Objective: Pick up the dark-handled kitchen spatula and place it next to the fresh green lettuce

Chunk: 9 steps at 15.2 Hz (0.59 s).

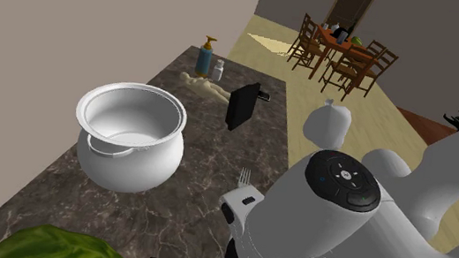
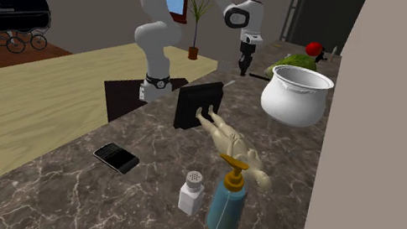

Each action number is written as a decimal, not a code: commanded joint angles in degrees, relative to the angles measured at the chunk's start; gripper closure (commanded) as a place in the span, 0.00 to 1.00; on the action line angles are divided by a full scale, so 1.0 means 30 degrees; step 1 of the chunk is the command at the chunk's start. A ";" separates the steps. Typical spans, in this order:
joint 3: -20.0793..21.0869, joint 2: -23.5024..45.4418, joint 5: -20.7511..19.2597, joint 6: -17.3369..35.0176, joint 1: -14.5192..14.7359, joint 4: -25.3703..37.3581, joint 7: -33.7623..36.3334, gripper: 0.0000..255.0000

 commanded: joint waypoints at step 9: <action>-0.0278 -0.0581 0.0248 -0.0791 0.0182 0.0256 -0.0216 0.00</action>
